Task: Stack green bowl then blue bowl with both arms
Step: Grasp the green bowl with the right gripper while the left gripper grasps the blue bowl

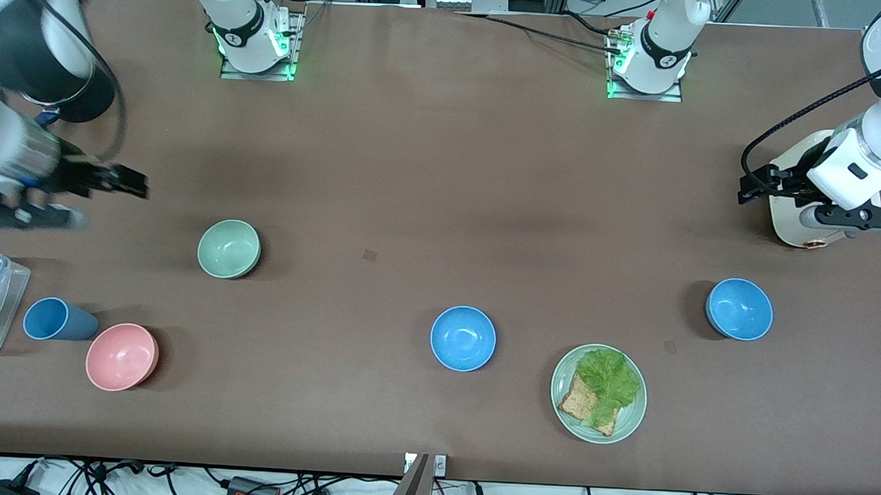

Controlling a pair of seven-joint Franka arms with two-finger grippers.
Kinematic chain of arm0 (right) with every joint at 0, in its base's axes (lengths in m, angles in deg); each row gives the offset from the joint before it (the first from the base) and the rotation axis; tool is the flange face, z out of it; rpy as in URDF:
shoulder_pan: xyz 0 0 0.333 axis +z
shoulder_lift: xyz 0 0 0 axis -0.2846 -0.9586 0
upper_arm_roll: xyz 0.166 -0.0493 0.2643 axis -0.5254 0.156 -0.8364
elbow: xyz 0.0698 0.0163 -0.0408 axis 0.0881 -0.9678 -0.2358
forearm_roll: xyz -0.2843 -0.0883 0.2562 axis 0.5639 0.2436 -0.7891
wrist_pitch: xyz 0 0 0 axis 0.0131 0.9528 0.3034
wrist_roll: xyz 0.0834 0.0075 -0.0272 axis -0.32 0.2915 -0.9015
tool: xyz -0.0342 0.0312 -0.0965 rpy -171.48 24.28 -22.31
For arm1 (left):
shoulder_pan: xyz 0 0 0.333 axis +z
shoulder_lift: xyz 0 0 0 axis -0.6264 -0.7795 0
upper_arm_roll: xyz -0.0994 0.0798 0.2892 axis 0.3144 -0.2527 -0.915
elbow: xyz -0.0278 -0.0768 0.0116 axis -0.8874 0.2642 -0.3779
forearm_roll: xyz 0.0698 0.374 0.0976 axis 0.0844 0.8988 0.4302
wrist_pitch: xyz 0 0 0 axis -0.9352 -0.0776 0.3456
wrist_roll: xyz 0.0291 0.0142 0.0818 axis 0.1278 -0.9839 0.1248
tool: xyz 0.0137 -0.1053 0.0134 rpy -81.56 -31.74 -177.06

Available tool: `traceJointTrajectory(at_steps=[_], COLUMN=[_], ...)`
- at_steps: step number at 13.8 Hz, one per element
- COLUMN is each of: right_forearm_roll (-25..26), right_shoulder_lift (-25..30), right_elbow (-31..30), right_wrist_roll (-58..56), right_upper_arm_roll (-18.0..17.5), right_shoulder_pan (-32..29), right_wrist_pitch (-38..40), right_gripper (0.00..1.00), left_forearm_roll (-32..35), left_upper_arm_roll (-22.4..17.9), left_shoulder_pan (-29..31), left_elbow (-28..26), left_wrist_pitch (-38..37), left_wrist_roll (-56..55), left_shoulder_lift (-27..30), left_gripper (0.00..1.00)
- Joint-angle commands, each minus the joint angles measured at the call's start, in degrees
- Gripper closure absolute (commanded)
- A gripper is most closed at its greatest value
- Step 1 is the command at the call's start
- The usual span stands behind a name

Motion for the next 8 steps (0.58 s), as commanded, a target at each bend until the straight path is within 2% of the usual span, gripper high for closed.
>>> traceJointTrajectory(at_steps=[1, 3, 8], right_forearm_roll=[0.4, 0.4, 0.4], right_shoulder_lift=[-4.5, -9.4, -18.6], right_elbow=[-4.2, -5.4, -5.4], right_wrist_roll=[0.4, 0.3, 0.7], right_upper_arm_roll=[-0.1, 0.0, 0.1], right_shoulder_pan=[-0.5, -0.9, -0.8], right_wrist_pitch=[-7.3, -13.6, -18.2], right_gripper=[0.00, 0.00, 0.00], left_forearm_roll=[0.9, 0.9, 0.8], left_upper_arm_roll=[-0.7, -0.6, -0.6], left_shoulder_pan=[0.7, 3.2, 6.9], left_elbow=[1.7, 3.1, 7.3], left_wrist_pitch=[-1.4, -1.4, -0.9], left_wrist_roll=[1.2, 1.6, 1.5], left_shoulder_lift=[-2.0, -4.6, -11.2], left_gripper=[0.00, 0.00, 0.00])
